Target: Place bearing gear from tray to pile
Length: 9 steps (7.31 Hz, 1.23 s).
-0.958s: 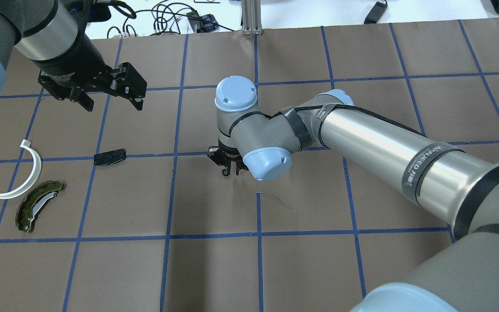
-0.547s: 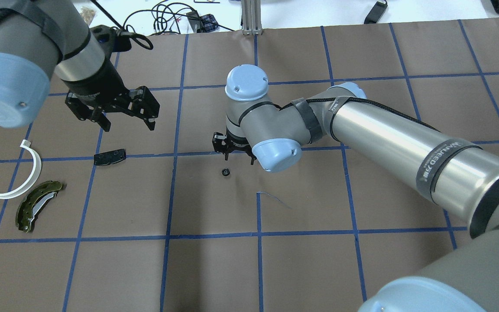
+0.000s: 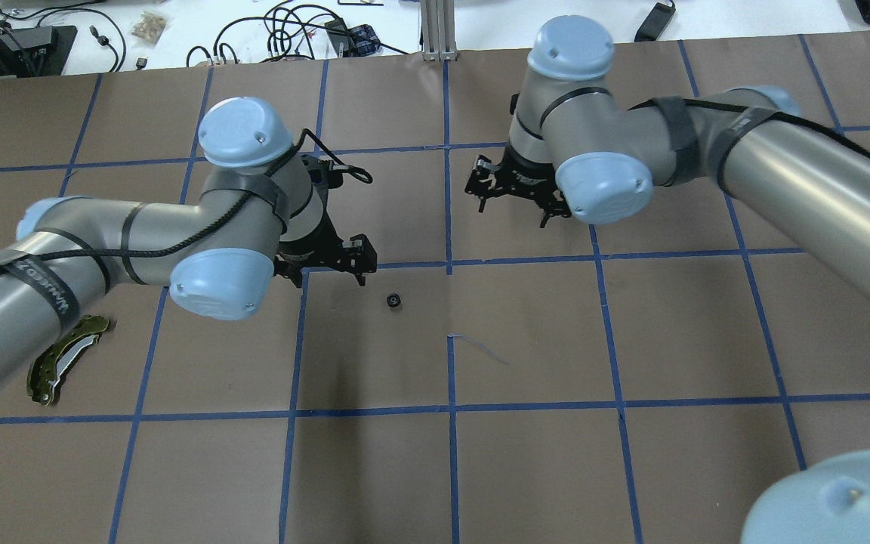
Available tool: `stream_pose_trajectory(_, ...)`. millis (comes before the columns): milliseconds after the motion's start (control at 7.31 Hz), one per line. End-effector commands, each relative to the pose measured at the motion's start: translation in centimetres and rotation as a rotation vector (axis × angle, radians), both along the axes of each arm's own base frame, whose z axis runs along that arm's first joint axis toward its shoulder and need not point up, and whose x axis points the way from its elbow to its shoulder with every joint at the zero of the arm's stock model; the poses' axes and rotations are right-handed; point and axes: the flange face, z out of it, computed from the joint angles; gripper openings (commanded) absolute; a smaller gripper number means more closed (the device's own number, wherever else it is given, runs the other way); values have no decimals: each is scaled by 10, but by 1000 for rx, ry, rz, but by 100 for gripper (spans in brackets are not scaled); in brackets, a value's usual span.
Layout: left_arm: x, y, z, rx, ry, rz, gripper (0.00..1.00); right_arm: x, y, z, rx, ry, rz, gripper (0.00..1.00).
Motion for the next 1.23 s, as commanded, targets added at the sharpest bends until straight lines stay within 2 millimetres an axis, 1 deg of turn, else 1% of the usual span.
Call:
stream_pose_trajectory(0, -54, 10, -55, 6, 25, -12, 100, -120, -18, 28, -19, 0, 28, 100)
stream_pose_trajectory(137, -56, 9, -69, 6, 25, -15, 100, -163, -22, 34, -31, -1, 13, 100)
stream_pose_trajectory(274, -57, 6, -76, -2, 25, -17, 100, -191, -23, 37, -30, 3, -24, 100)
stream_pose_trajectory(410, -58, 5, -76, -5, 26, -18, 100, -210, -16, 43, -11, 8, -26, 100)
stream_pose_trajectory(547, -58, 5, -76, -7, 25, -20, 100, -243, -15, 51, -38, 10, 46, 100)
stream_pose_trajectory(684, -59, 4, -79, -2, 24, -21, 97, -285, -12, 52, -56, 18, 132, 100)
stream_pose_trajectory(821, -59, 3, -81, -4, 24, -23, 93, -327, -6, 53, -69, 23, 160, 100)
stream_pose_trajectory(958, -58, -1, -83, -17, 28, -18, 92, -371, 3, 54, -74, 34, 188, 100)
stream_pose_trajectory(1094, -58, -7, -84, -25, 30, -17, 92, -421, 19, 54, -85, 46, 219, 100)
